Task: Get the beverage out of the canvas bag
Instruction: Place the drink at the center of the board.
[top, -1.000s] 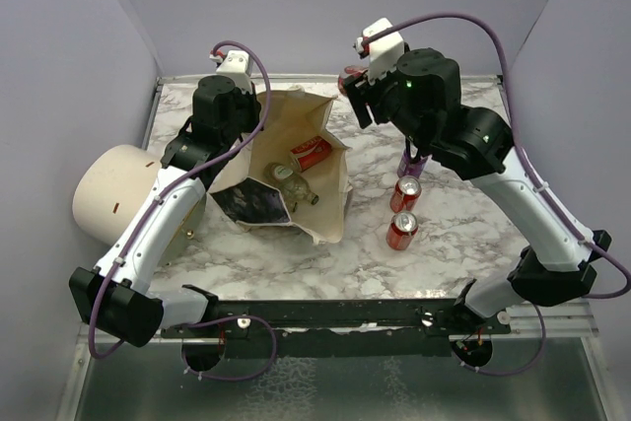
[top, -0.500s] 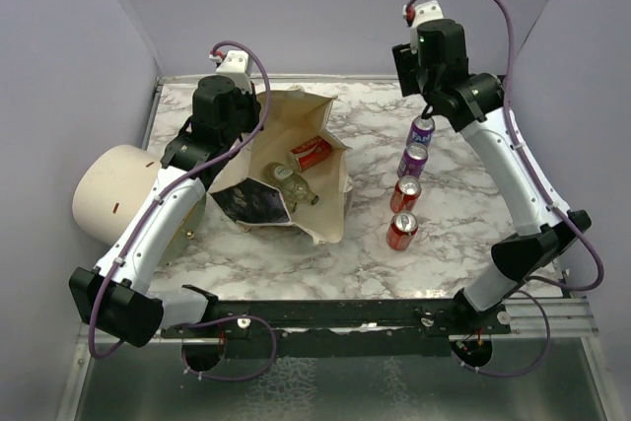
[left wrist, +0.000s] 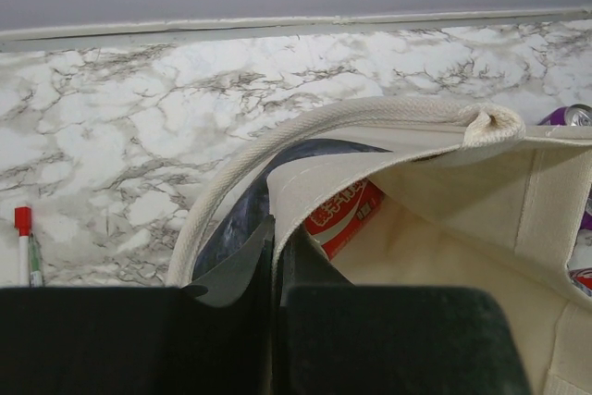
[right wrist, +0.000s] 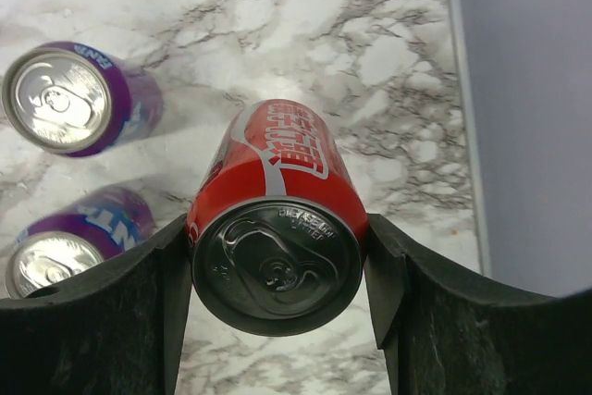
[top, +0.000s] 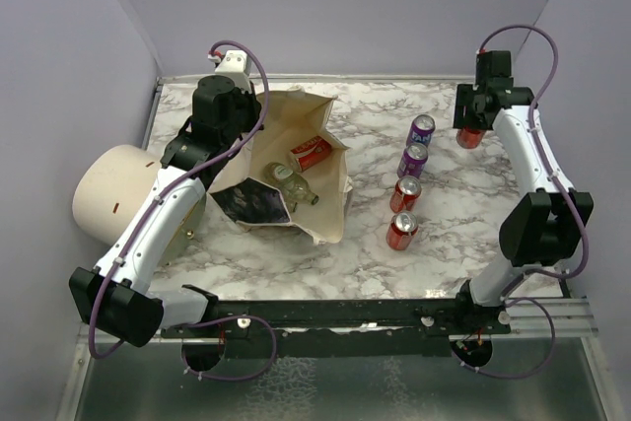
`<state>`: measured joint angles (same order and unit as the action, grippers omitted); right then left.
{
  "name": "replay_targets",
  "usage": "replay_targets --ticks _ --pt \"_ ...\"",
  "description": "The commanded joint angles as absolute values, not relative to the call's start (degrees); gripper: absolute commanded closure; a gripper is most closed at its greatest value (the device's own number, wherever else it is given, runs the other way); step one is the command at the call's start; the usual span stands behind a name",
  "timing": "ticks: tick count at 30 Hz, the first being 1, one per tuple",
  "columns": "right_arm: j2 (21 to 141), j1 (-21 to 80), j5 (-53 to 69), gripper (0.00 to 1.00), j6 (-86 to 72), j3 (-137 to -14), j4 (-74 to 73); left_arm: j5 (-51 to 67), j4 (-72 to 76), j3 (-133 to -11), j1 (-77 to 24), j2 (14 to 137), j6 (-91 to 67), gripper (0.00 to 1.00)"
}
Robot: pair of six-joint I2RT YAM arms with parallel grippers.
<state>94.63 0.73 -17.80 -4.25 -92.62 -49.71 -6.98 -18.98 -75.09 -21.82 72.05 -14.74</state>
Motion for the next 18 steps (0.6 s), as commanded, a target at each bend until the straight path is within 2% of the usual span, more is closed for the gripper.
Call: replay_targets --ticks 1,7,18 --pt "99.4 0.26 -12.21 0.98 -8.35 -93.16 -42.48 -5.65 -16.36 -75.46 -21.72 71.52 -15.94 1.0" --pt "104.67 -1.72 -6.97 0.98 -9.91 -91.51 -38.89 -5.35 -16.09 -74.54 -21.71 70.51 -16.59 1.0" --pt "109.31 -2.9 -6.15 0.98 -9.63 -91.87 -37.67 -5.12 -15.88 -74.62 -21.76 69.87 -16.03 1.0"
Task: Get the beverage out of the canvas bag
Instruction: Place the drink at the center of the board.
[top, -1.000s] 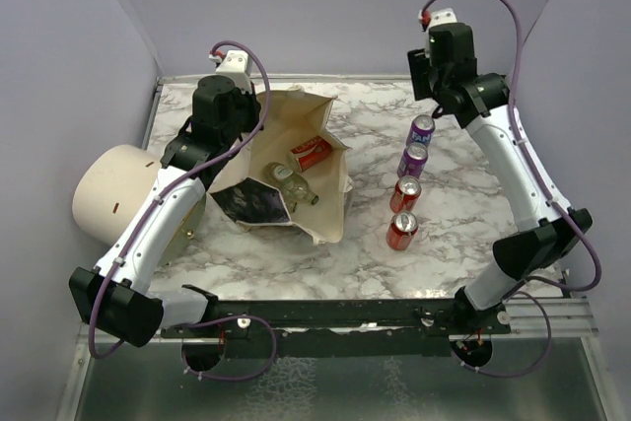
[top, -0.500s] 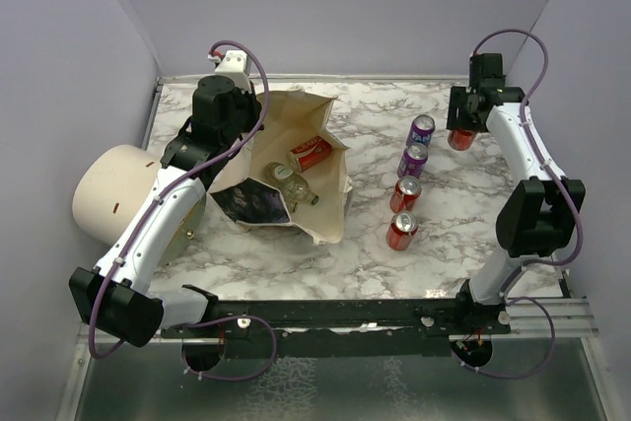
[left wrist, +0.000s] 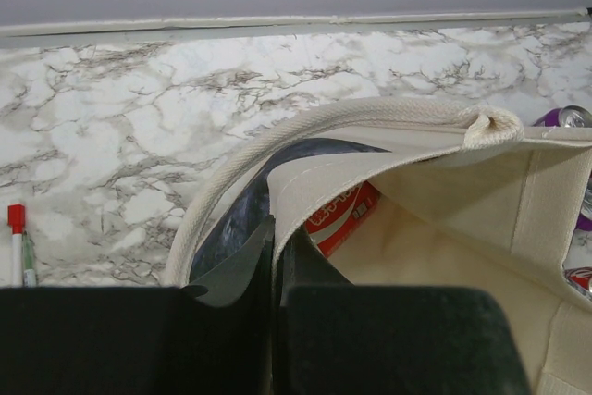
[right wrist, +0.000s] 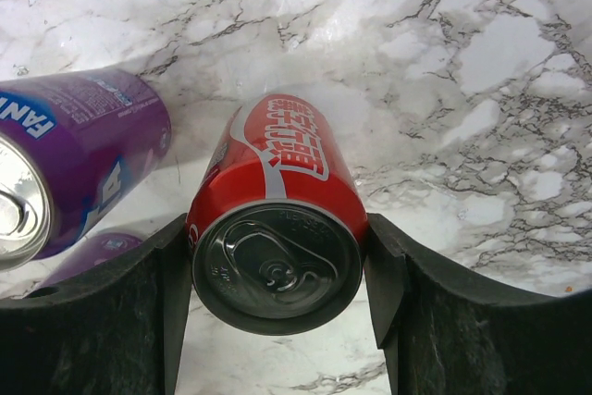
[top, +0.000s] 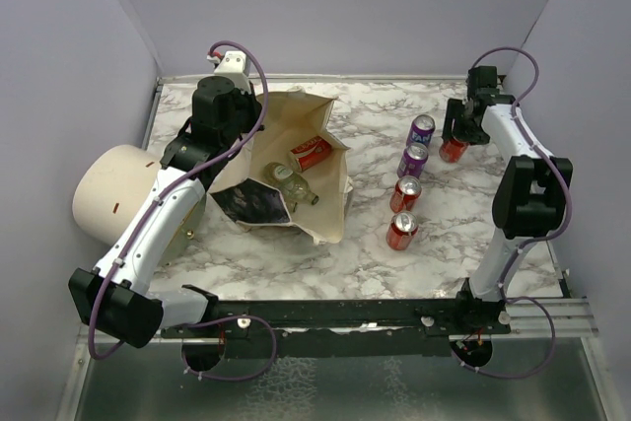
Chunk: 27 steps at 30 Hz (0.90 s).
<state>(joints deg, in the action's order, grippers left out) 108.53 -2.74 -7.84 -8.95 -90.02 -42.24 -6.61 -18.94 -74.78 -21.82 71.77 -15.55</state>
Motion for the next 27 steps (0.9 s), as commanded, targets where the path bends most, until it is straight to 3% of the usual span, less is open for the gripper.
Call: replay_targets --ticks 1,5,7,12,15,20,27 --pt "109.7 -2.9 -6.22 0.98 -9.73 -92.05 -37.96 -5.17 -15.84 -74.7 -21.74 69.87 -15.98 1.0" --pt "110.33 -2.9 -6.04 0.98 -9.63 -91.71 -38.0 -5.71 -15.81 -74.84 -21.73 70.04 -15.82 1.0" --pt "110.92 -2.9 -5.8 0.92 -9.27 -91.85 -38.28 -5.58 -15.76 -74.8 -21.71 70.05 -15.9 1.0" --pt "111.77 -2.9 -3.94 0.4 -7.73 -93.6 -40.57 -5.19 -15.67 -74.71 -21.72 70.05 -15.97 1.0" --pt "110.32 -2.9 -3.91 0.26 -7.86 -93.6 -40.52 -5.19 -15.73 -74.75 -21.71 70.22 -15.83 1.0" --pt "107.36 -2.9 -4.17 0.15 -8.4 -94.31 -40.88 -5.66 -15.69 -75.01 -21.71 70.38 -15.74 1.0" --pt "99.03 -2.9 2.28 0.13 -9.97 -95.38 -41.21 -4.84 -16.45 -76.11 -21.71 71.18 -15.05 1.0"
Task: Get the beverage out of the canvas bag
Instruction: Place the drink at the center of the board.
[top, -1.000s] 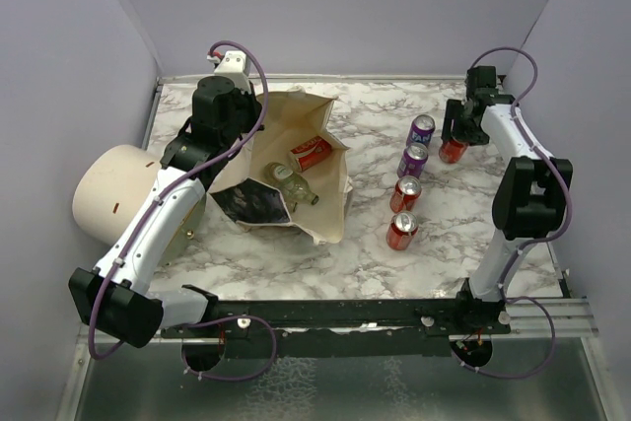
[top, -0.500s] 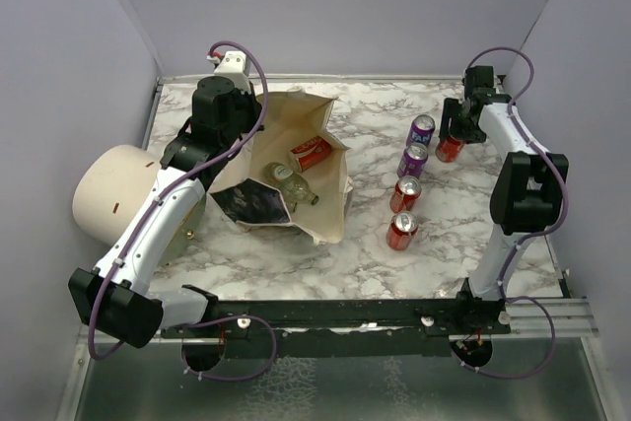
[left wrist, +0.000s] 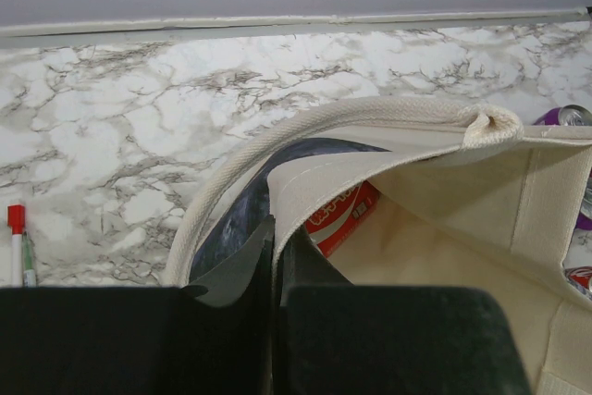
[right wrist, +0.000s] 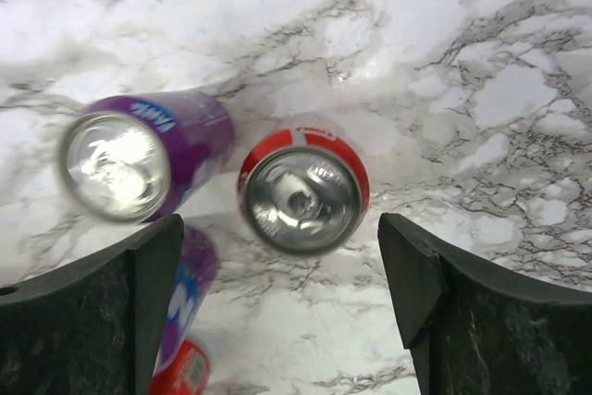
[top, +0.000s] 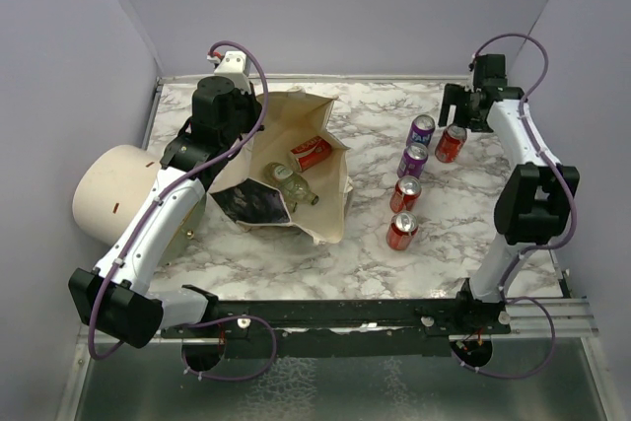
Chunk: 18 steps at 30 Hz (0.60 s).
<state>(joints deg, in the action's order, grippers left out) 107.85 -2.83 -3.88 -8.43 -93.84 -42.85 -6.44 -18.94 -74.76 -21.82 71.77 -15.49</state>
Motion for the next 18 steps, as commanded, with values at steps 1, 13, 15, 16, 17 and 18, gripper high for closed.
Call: replay_targets --ticks 1,13,15,16,17,18 --pt "96.54 -2.86 4.55 0.14 -10.24 -93.89 -39.39 -4.79 -16.44 -76.11 -21.78 71.23 -14.97 1.0" --pt "79.18 23.7 35.63 0.21 -1.46 -79.41 -19.4 -4.75 -16.67 -76.24 -21.71 71.89 -15.33 1.0" --pt "79.12 29.26 36.02 0.23 -1.76 -77.57 -15.91 -4.92 -16.76 -76.33 -21.71 71.98 -15.39 1.0" --pt "79.48 31.79 35.89 0.25 -2.27 -76.85 -14.28 -4.97 -16.71 -76.32 -21.71 71.97 -15.32 1.0" --pt "79.98 34.22 35.53 0.28 -2.51 -76.33 -13.08 -5.07 -16.71 -76.34 -21.72 71.97 -15.38 1.0" --pt "80.9 36.57 34.39 0.33 -2.46 -75.93 -12.3 -5.09 -16.81 -76.34 -21.71 72.0 -15.4 1.0"
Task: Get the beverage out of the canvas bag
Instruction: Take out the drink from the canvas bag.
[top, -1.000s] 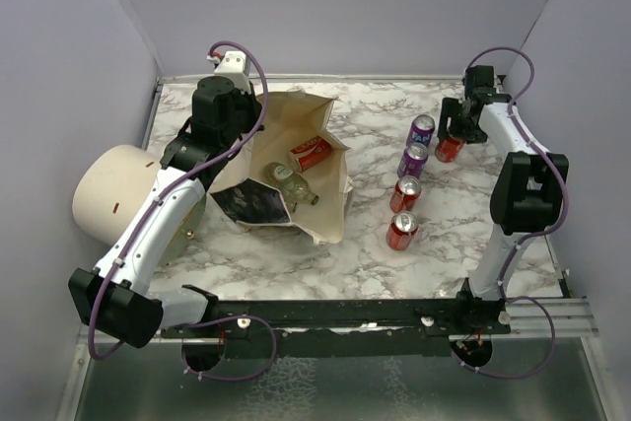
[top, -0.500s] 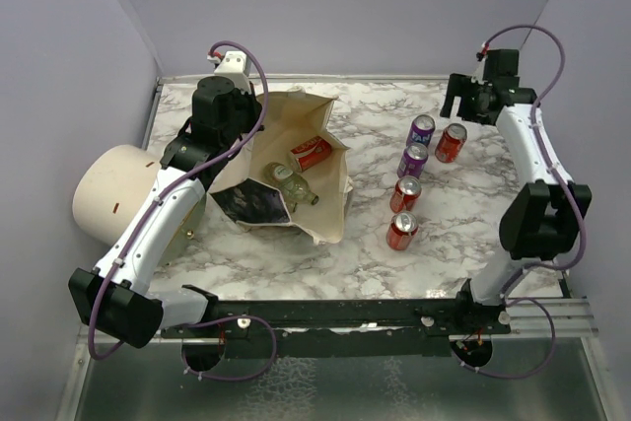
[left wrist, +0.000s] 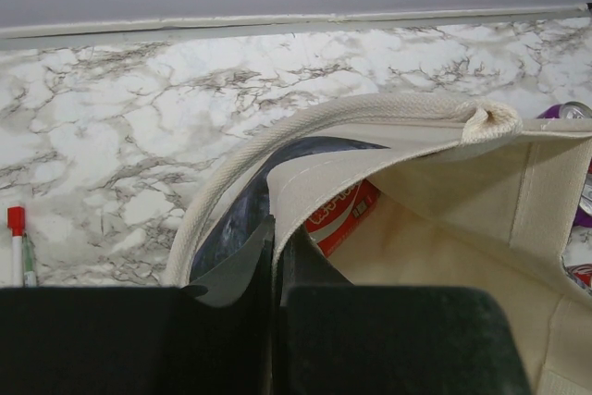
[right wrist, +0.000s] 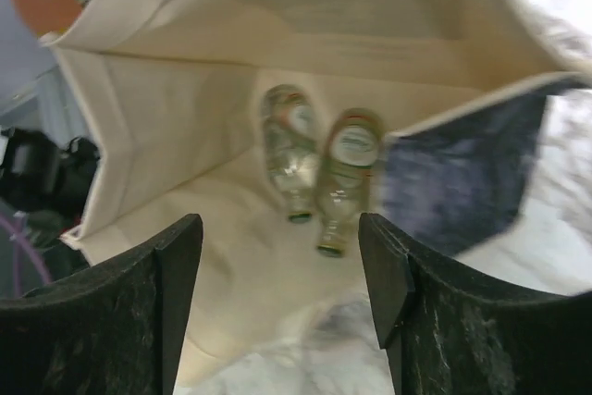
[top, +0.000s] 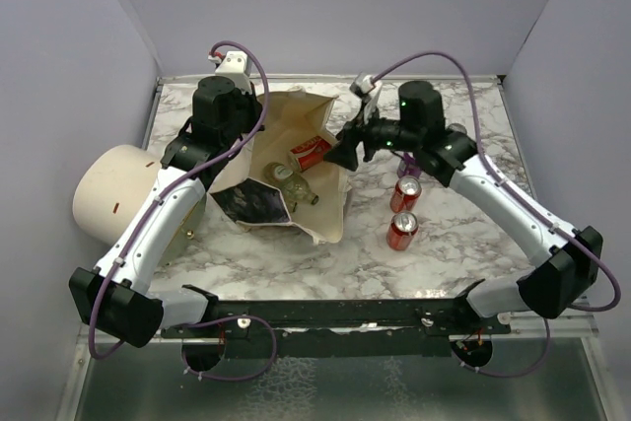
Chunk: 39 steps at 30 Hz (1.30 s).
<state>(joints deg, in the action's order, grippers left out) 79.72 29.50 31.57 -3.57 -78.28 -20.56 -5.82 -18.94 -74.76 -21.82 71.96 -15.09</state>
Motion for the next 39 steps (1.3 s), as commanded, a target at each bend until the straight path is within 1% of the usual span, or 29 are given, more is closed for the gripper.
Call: replay_targets --ticks 1,3,5,6,10,13,17,19,21,24,28,32,36,39 --pt "82.13 39.05 32.76 0.36 -1.61 -76.12 -12.56 -5.1 -16.83 -76.32 -21.71 72.02 -15.45 1.0" --pt "84.81 43.2 28.75 0.39 0.9 -76.46 -14.56 -5.39 -17.03 -76.29 -21.71 71.98 -15.46 1.0" --pt "86.95 46.37 23.21 0.48 3.61 -76.11 -16.01 -5.6 -17.09 -76.22 -21.73 71.83 -15.51 1.0" --pt "87.96 47.77 20.18 0.51 5.38 -76.25 -17.03 -5.62 -17.0 -76.15 -21.72 71.69 -15.51 1.0" --pt "93.73 51.56 4.97 0.51 12.27 -79.02 -23.11 -5.74 -16.97 -76.14 -21.75 71.45 -15.33 1.0" --pt "97.4 51.68 -1.39 0.51 13.23 -79.76 -26.06 -5.54 -16.62 -76.04 -21.71 71.32 -15.09 1.0" --pt "99.54 51.69 -2.61 0.5 13.12 -76.87 -22.69 -5.54 -16.45 -75.98 -21.71 71.36 -14.87 1.0" --pt "100.32 51.68 -3.07 0.47 11.57 -76.03 -20.67 -5.26 -16.72 -76.27 -21.71 71.57 -14.85 1.0" --pt "101.77 51.68 -2.62 0.41 10.1 -75.9 -18.81 -4.94 -16.74 -76.36 -21.71 71.67 -14.85 1.0" --pt "104.72 51.68 -2.96 0.34 6.87 -78.26 -18.26 -4.84 -16.71 -76.17 -21.71 71.63 -15.11 1.0" --pt "109.08 51.68 -0.74 0.3 7.28 -82.07 -17.77 -4.41 -16.79 -76.12 -21.73 71.59 -15.08 1.0" --pt "113.0 51.68 -2.86 0.25 8.03 -85.89 -19.18 -4.44 -16.92 -76.09 -21.71 71.48 -15.04 1.0" --pt "115.92 51.68 -3.77 0.24 9.1 -88.5 -19.86 -4.46 -16.83 -75.73 -21.71 71.21 -15.27 1.0" --pt "118.02 51.68 -3.34 0.29 8.97 -89.21 -19.94 -4.52 -16.7 -75.48 -21.71 71.03 -15.38 1.0"
